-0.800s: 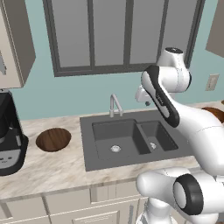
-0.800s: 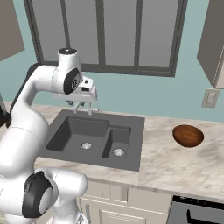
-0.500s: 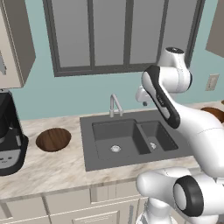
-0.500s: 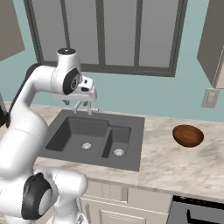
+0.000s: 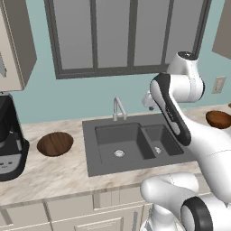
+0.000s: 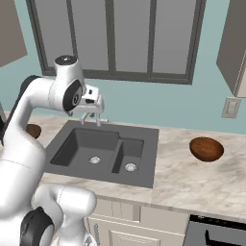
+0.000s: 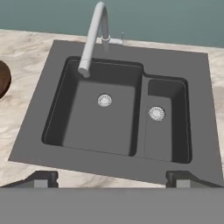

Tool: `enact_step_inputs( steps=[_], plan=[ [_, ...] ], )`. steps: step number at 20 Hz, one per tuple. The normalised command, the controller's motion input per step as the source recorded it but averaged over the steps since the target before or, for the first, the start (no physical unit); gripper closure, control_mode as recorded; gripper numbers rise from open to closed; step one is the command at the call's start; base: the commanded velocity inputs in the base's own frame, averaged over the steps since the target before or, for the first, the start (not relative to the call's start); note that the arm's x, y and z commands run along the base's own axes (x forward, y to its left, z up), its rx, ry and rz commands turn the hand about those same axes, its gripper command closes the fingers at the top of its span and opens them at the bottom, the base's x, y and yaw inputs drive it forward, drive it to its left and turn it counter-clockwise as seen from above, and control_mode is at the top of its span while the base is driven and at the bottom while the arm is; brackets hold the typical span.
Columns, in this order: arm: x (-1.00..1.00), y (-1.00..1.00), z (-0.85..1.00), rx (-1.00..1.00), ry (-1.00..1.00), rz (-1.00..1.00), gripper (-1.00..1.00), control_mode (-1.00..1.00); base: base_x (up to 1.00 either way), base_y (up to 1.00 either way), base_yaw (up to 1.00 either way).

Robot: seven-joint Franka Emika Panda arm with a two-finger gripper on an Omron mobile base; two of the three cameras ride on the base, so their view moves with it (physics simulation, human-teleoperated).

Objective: Rinse each bowl for a few seconds and place them down in the sink or on the counter.

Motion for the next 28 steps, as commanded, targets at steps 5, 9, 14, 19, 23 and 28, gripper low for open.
enact_step_inputs(
  steps=[5, 9, 14, 19, 23, 28],
  plan=[
    [-0.31, 0.0, 0.01, 0.0, -0.11, 0.0, -1.0, -1.0, 0.0, 0.0, 0.0],
    [-0.2, 0.0, 0.0, 0.0, -0.09, 0.0, -1.0, -1.0, 0.0, 0.0, 0.0],
    [-0.05, 0.0, 0.0, 0.0, -0.11, 0.0, -1.0, -1.0, 0.0, 0.0, 0.0],
    [0.0, 0.0, -0.05, 0.0, -0.07, 0.01, -1.0, -1.0, 0.0, 0.0, 0.0],
    [0.0, 0.0, -0.15, 0.0, -0.09, 0.01, -1.0, -1.0, 0.0, 0.0, 0.0],
    [0.05, 0.0, -0.12, 0.0, -0.08, 0.01, -1.0, -1.0, 0.0, 0.0, 0.0]
  ],
)
